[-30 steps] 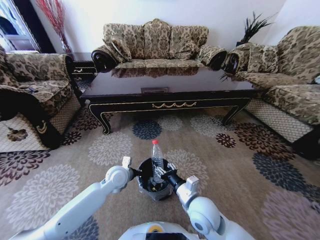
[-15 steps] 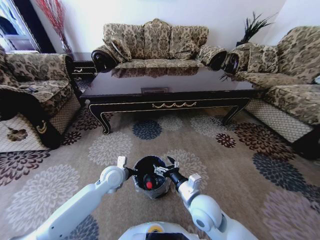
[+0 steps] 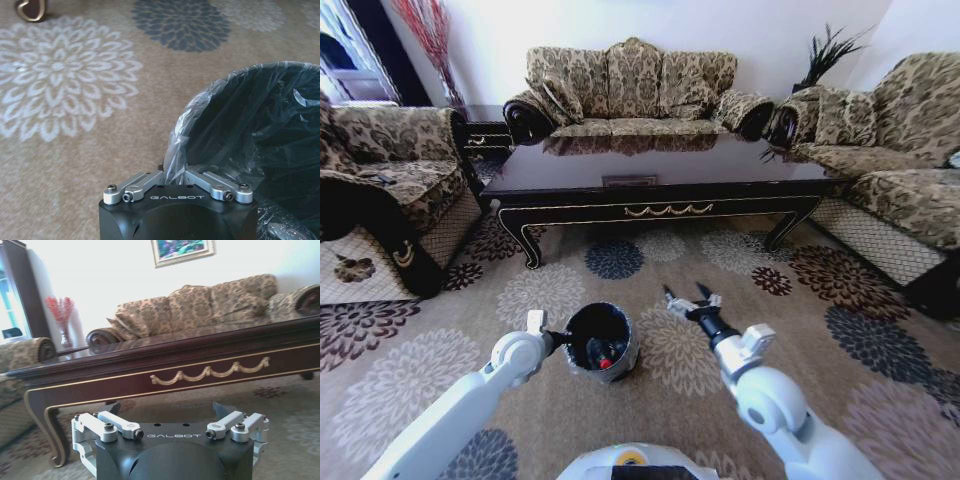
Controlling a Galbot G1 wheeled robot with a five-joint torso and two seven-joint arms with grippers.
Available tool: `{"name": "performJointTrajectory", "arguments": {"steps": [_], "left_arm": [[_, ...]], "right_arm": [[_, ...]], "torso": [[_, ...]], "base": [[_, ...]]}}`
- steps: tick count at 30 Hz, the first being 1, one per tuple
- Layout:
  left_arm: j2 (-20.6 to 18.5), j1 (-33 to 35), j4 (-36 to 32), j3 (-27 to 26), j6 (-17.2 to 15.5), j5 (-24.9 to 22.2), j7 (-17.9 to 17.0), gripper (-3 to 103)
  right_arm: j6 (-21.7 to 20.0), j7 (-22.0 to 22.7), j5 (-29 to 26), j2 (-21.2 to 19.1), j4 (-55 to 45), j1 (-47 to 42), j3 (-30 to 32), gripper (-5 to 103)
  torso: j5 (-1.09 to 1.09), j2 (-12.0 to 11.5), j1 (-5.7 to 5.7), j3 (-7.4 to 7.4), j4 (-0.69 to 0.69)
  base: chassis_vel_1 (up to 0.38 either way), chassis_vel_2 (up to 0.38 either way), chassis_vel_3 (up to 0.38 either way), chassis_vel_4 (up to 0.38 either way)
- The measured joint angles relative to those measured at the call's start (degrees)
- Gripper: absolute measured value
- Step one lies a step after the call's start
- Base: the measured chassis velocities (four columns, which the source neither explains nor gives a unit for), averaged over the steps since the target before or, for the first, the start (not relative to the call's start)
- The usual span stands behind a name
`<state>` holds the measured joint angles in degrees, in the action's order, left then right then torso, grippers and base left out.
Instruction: Move to the front of the table and pick up the trash from the floor, then place it into the trash bin.
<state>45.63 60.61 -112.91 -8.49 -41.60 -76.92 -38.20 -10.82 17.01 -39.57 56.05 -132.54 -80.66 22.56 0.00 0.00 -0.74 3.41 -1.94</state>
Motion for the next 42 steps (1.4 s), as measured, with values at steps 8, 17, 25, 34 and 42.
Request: {"name": "performJointTrajectory", "arguments": {"steps": [8, 17, 25, 34, 42], "left_arm": [[0.38, 0.05, 1.99, -3.23, 0.2, -1.8, -2.4, 0], [1.09, -0.96, 7.87, -5.92, 0.22, -2.65, -2.22, 0], [2.95, -1.88, 11.12, -5.61, 0.62, -3.63, -3.02, 0], [2.39, -2.05, 10.96, -5.3, 0.64, -3.0, -2.84, 1], [1.73, -1.81, 8.68, -4.87, 1.55, -0.31, -0.12, 27]], "right_arm": [[0.91, -0.98, 0.49, 0.28, 0.38, -2.97, 2.6, 100], [0.91, -0.87, 0.57, 0.37, 0.43, -3.12, 2.14, 100], [0.8, -0.71, 0.53, 0.79, 0.42, -4.42, 2.31, 100], [0.67, -0.68, 0.64, 0.75, 0.37, -4.63, 2.15, 100], [0.65, -0.82, 1.67, 1.39, 0.41, -5.32, 1.45, 100]], "torso": [[0.0, 0.0, 0.0, 0.0, -0.02], [0.0, 0.0, 0.0, 0.0, 0.02], [0.1, 0.03, 0.03, -0.04, 0.01], [-0.03, 0.02, 0.02, 0.0, -0.02], [-0.1, -0.01, -0.01, 0.04, -0.03]], "base": [[0.0, 0.0, 0.0, 0.0], [0.0, 0.0, 0.0, 0.0], [0.0, 0.0, 0.0, 0.0], [0.0, 0.0, 0.0, 0.0], [0.0, 0.0, 0.0, 0.0]]}}
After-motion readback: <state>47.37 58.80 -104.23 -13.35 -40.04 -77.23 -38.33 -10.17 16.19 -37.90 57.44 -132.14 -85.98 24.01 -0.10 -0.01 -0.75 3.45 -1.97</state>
